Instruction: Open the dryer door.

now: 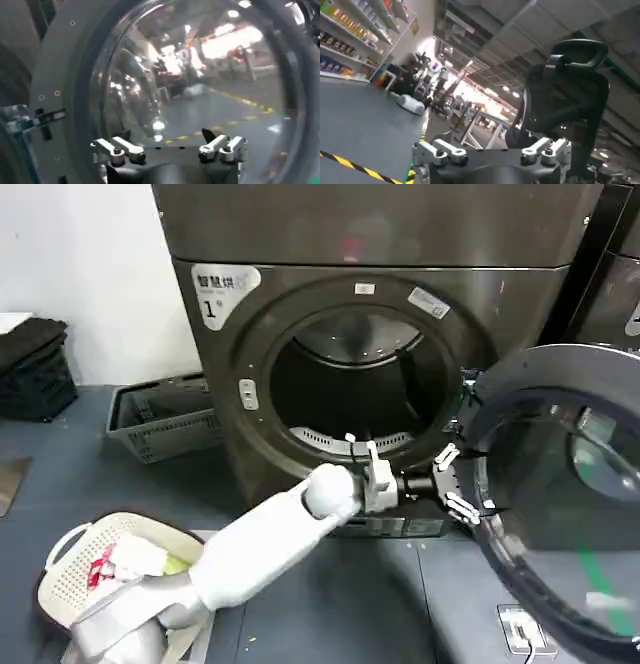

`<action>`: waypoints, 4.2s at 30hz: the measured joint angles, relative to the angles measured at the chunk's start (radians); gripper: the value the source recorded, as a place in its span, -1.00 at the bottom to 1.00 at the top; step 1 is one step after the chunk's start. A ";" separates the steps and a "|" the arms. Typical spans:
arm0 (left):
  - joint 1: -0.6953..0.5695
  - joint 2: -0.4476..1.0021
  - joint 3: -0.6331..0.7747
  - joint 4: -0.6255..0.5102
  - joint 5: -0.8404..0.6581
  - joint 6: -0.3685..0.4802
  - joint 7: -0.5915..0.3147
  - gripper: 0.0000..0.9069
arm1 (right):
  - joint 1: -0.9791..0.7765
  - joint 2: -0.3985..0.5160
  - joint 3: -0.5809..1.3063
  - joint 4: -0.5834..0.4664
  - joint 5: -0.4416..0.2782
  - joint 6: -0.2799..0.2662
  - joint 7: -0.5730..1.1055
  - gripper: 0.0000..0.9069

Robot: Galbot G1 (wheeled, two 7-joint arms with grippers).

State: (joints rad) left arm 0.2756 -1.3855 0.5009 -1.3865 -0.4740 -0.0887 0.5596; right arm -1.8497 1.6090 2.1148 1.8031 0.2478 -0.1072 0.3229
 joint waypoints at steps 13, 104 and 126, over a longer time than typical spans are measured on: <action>-0.063 -0.157 0.043 0.125 0.027 -0.003 -0.007 1.00 | 0.005 0.000 -0.008 0.028 0.001 0.005 -0.003 1.00; 1.068 0.710 -1.073 -0.799 -0.444 0.556 -0.498 1.00 | 0.098 -0.082 -0.257 0.002 0.031 -0.031 -0.078 1.00; 1.278 0.704 -1.386 -0.870 -1.079 0.826 -1.046 1.00 | 0.104 -0.088 -0.259 -0.005 0.045 -0.020 -0.096 1.00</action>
State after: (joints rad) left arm 1.5532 -0.6818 -0.8853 -2.2569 -1.5533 0.7374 -0.4865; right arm -1.7453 1.5212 1.8559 1.7976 0.2927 -0.1270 0.2267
